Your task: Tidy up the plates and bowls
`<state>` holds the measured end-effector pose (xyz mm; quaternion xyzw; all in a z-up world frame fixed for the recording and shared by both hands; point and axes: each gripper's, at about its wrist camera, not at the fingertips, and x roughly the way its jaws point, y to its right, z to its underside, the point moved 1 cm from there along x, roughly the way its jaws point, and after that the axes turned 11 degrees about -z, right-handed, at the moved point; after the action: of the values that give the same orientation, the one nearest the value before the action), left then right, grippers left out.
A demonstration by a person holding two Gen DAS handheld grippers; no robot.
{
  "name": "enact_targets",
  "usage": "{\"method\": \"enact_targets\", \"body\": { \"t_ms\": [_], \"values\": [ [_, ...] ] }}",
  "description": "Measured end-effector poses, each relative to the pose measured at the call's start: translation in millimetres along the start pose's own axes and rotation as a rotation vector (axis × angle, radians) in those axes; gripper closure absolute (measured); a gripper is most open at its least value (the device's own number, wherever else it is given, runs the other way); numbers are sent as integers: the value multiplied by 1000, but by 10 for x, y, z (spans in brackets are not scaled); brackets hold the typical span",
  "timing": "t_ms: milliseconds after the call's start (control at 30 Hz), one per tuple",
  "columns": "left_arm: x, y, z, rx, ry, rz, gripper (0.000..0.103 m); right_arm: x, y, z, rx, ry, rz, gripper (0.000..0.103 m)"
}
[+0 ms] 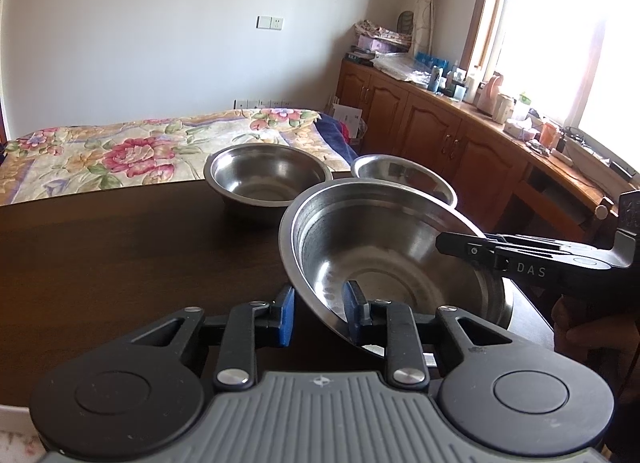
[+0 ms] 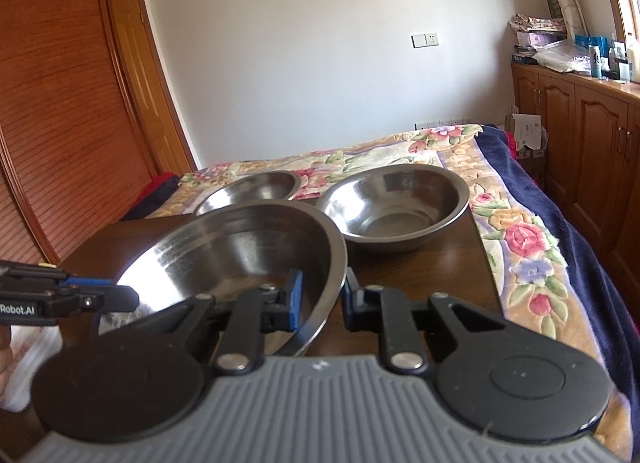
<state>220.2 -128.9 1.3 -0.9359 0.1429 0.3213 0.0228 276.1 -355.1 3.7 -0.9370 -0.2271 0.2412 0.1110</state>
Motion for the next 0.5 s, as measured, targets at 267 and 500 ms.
{"method": "enact_targets", "body": {
  "t_ms": [267, 500],
  "values": [
    [-236, -125, 176, -23, 34, -2, 75, -124, -286, 137, -51, 35, -5, 81],
    [-386, -264, 345, -59, 43, 13, 76, -183, -482, 285, -70, 29, -11, 81]
  ]
}}
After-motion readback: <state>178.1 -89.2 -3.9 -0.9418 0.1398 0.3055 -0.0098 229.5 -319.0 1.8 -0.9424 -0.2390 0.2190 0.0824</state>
